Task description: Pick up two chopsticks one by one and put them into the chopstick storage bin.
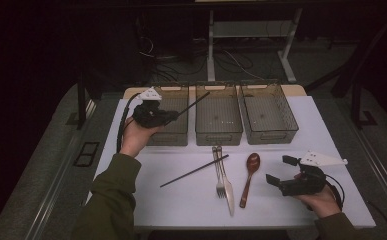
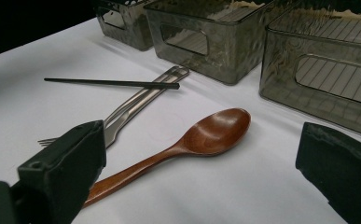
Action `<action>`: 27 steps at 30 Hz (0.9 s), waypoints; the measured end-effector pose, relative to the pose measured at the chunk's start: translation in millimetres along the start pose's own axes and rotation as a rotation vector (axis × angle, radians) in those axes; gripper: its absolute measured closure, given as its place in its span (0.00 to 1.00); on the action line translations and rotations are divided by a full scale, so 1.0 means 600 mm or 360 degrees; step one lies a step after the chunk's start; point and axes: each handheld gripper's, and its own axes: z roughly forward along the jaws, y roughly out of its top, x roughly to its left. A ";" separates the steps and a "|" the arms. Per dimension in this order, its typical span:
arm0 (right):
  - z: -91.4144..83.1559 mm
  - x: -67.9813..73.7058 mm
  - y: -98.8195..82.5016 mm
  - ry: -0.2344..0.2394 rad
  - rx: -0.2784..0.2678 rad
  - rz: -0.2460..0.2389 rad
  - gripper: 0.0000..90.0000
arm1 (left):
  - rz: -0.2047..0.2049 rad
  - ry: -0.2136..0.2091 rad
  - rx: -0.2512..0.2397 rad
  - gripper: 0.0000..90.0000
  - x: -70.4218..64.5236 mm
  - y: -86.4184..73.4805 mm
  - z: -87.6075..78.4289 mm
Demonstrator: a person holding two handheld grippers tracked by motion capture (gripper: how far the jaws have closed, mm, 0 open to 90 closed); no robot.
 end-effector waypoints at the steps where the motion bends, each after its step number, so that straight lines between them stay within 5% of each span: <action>1: 0.000 0.000 0.000 0.0000 -0.0001 -0.0001 0.01 | -0.0001 0.0012 -0.0003 0.95 0.004 0.002 0.000; 10: -0.001 0.000 0.000 0.0001 -0.0002 0.0004 0.01 | -0.0062 0.0131 -0.0018 0.95 0.035 0.003 0.015; 27: -0.001 -0.001 0.000 0.0003 0.0000 0.0002 0.01 | -0.0260 0.0350 0.0094 0.95 0.095 -0.033 0.038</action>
